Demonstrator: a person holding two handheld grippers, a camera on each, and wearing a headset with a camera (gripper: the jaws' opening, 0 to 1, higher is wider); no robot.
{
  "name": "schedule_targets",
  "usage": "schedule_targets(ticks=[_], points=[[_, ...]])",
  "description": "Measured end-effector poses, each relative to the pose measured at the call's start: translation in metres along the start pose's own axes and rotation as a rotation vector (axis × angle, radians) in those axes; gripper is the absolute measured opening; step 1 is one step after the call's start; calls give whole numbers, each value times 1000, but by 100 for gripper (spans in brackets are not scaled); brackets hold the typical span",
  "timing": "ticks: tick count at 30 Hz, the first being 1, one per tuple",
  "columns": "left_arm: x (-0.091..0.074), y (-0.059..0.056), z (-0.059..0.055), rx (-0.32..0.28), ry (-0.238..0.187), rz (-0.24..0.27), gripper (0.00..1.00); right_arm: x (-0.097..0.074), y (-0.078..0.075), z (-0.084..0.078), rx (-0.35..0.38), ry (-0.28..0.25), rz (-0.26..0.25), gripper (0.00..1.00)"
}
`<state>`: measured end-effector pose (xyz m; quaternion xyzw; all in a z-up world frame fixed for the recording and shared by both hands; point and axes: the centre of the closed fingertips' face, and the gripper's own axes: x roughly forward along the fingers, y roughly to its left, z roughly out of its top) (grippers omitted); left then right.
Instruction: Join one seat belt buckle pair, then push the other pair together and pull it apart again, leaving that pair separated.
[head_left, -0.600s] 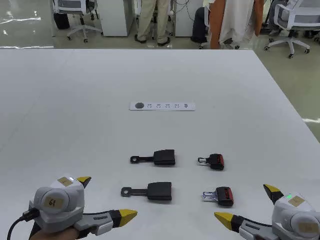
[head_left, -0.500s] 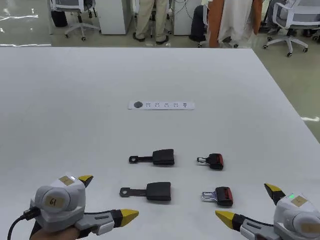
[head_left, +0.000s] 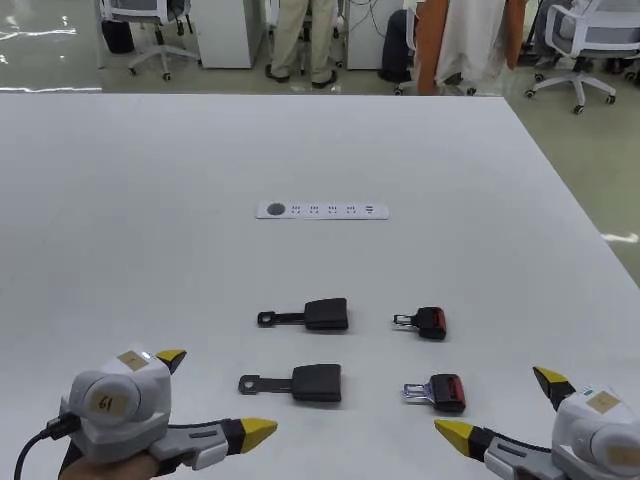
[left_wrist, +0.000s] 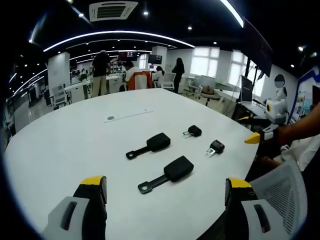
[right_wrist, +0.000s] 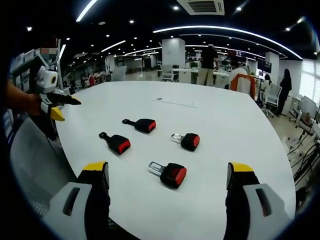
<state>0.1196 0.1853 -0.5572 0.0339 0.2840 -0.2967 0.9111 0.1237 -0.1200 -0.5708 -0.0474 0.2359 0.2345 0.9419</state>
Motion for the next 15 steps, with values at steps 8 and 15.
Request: schedule_targets(ticks=[8,15], points=[[0,-2,1,3,2,-4,100,-1,-4,-1,2,2,-7,98],[2,-2,3,6,1,-6,100,0,-5,0,5,1,-9,98]])
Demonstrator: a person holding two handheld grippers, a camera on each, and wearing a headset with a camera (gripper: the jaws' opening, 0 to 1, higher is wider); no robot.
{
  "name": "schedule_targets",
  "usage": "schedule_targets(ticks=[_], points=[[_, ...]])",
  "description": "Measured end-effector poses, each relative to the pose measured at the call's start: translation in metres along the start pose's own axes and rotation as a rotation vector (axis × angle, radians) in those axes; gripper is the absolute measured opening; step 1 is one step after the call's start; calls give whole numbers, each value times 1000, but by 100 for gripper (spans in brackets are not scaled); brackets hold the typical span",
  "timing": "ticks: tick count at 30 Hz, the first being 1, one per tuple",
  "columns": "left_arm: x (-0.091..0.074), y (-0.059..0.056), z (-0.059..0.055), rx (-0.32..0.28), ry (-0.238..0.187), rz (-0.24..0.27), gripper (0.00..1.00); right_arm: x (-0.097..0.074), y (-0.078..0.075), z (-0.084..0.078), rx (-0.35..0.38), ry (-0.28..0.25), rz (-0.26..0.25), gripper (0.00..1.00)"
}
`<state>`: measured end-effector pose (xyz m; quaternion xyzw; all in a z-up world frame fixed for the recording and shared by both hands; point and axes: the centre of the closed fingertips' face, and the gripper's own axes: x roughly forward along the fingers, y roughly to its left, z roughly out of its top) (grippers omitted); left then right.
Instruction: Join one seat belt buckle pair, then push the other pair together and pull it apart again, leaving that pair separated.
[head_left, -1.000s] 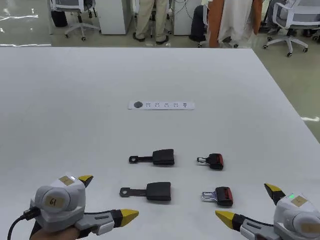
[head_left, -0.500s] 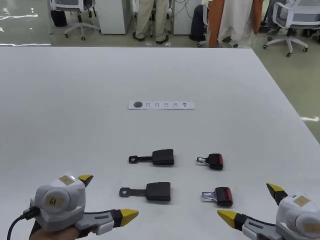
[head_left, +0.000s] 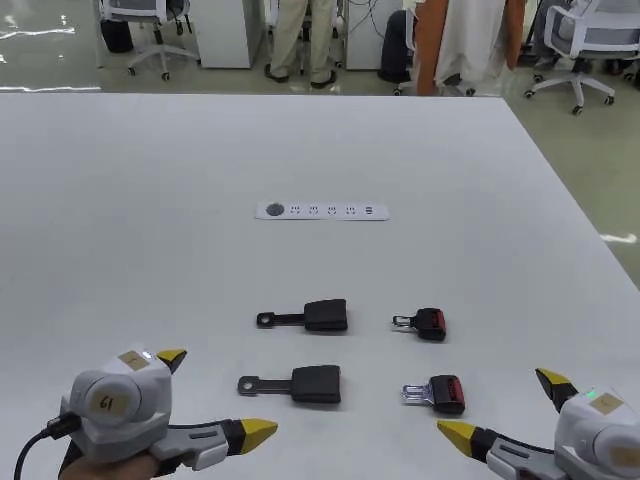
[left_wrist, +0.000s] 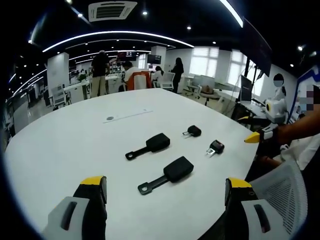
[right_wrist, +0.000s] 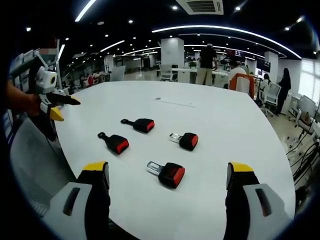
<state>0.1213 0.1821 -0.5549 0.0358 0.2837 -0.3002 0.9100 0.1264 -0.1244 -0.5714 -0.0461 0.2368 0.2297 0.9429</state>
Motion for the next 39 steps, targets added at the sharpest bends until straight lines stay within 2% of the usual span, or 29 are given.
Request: schedule_targets(ticks=[20,39], points=[[5,5,-1,2,3,-7,100,6,-3,1,2,-1,-1,98],[10,3,1,7,11,-22,100,10,-2,1,2,7,9,97]])
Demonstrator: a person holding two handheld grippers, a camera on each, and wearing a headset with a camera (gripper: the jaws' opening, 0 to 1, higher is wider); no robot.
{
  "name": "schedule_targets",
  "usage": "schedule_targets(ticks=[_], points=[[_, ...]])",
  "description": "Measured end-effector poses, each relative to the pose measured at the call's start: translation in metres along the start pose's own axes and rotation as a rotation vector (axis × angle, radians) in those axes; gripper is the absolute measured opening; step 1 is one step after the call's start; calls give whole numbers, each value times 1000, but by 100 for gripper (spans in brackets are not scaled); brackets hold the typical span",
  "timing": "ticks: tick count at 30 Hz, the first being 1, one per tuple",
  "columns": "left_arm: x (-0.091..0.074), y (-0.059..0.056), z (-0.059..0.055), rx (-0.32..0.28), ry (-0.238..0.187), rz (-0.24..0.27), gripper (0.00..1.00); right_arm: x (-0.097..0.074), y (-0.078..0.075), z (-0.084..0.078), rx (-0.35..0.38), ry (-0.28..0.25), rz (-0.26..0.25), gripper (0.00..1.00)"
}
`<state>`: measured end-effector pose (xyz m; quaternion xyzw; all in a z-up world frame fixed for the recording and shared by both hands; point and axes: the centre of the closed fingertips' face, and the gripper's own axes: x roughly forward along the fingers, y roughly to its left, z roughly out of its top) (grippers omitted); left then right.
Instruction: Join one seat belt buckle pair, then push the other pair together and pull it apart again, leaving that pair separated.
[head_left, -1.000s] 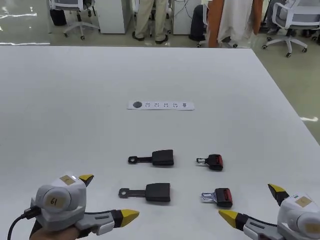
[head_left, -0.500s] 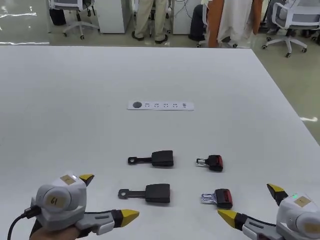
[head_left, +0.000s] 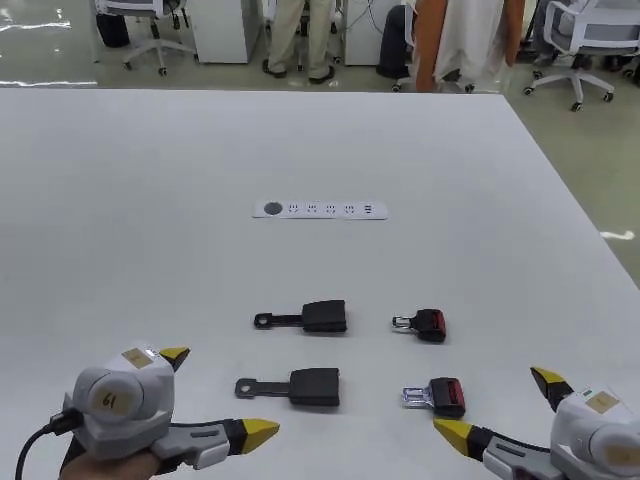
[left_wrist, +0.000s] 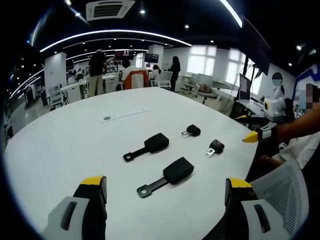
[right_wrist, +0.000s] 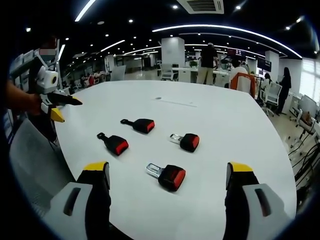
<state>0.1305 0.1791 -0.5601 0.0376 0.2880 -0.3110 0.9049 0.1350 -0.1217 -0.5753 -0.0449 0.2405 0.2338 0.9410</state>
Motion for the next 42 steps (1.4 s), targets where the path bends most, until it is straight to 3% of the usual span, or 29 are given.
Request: schedule_targets(ticks=[16,31,42], points=[[9,-6,2,22,24,-28,100,9,-3,-4,-6,16,19,95],[29,-9,-4,44,57,-77,100,24,2,-15,-44,64,87,92],[44,-19,-2,60,73,-121,100,34,3,-18,-67,90,135,91]])
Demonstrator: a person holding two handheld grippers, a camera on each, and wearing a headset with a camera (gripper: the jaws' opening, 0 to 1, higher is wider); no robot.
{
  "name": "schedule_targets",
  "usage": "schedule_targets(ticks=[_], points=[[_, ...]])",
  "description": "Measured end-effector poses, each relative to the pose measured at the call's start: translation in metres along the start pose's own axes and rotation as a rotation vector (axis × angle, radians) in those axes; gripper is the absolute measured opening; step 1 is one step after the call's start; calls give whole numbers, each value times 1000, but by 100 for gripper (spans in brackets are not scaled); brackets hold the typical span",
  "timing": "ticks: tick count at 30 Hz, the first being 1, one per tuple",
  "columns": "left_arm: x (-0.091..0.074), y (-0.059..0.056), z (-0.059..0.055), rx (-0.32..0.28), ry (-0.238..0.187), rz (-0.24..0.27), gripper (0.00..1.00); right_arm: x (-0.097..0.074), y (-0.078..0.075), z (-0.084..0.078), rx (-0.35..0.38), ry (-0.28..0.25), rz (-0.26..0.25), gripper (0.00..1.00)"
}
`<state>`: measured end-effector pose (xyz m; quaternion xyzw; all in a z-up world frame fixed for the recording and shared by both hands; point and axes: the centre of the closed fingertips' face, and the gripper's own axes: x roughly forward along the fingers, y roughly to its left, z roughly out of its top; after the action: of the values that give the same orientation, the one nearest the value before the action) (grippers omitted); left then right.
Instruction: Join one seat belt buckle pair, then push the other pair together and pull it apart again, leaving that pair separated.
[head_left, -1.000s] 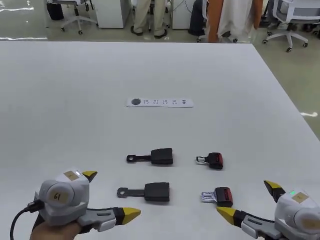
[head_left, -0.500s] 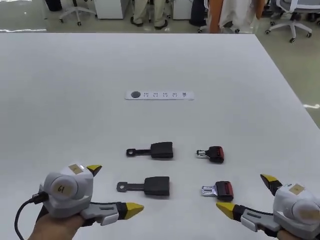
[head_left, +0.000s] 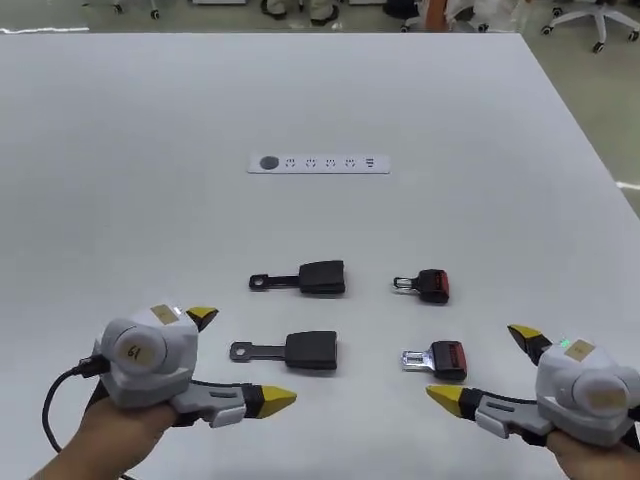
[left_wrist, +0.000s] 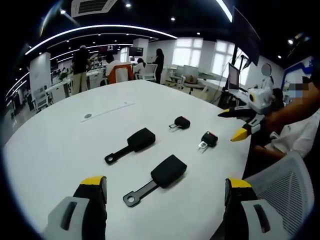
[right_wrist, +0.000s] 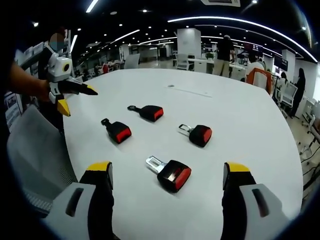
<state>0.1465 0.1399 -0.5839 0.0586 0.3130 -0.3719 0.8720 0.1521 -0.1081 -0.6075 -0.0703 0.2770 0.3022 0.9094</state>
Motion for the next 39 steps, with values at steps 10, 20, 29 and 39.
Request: schedule_targets(ticks=[10,20,29,39], points=[[22,2,-10,23,36,-44,100,14,-5,-9,-18,29,39,89],[44,-1,-17,80,90,-113,100,30,-6,-19,-40,73,99,89],[63,-7,-20,142,150,-185,97,44,-6,-24,-84,118,190,85],[83,-8,-28,233,205,-276,93,55,-7,-33,-136,172,281,85]])
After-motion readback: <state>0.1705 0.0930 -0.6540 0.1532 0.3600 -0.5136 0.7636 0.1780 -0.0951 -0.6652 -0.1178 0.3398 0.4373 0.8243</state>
